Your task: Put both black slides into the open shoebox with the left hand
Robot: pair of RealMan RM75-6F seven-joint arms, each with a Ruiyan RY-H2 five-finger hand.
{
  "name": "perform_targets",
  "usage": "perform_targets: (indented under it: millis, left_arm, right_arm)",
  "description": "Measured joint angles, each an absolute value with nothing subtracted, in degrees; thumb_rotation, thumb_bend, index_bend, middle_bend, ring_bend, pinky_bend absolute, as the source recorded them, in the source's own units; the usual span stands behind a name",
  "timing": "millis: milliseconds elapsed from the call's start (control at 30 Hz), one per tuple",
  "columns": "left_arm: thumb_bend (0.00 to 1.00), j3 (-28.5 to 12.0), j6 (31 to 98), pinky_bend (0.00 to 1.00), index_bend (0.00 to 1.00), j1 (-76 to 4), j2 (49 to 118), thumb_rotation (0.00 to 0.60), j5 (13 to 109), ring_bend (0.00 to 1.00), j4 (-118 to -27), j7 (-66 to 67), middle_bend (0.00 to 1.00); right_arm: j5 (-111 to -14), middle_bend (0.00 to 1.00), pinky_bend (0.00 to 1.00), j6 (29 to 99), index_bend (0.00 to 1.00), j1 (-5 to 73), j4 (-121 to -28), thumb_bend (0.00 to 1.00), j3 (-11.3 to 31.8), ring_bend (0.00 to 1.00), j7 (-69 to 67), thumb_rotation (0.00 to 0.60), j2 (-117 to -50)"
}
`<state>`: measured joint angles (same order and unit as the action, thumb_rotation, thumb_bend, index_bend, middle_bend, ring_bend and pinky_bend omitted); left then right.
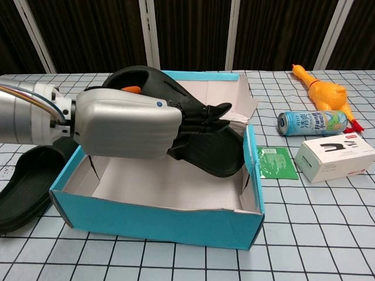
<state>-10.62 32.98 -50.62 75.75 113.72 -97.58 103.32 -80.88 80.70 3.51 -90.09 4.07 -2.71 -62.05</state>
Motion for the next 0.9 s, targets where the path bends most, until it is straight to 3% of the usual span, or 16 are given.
perform_targets:
  millis: [533, 900]
  left_arm:
    - [0.66, -11.45, 32.14, 0.06, 0.66, -48.18, 77.85, 0.600, 114.00, 0.00, -94.54, 106.26, 0.33]
    - [0.64, -8.69, 33.11, 0.06, 0.55, -47.63, 79.30, 0.600, 116.65, 0.00, -92.43, 103.84, 0.31]
  right_arm:
    - [-80.43, 0.16, 0.08, 80.41, 0.18, 3.53, -90.24, 0.23, 4.16, 0.20, -2.81, 0.600, -61.84]
    - [-80.49, 0.16, 0.08, 80.16, 0.18, 3.56, -90.45, 0.23, 4.04, 0.20, -3.04, 0.600, -61.69]
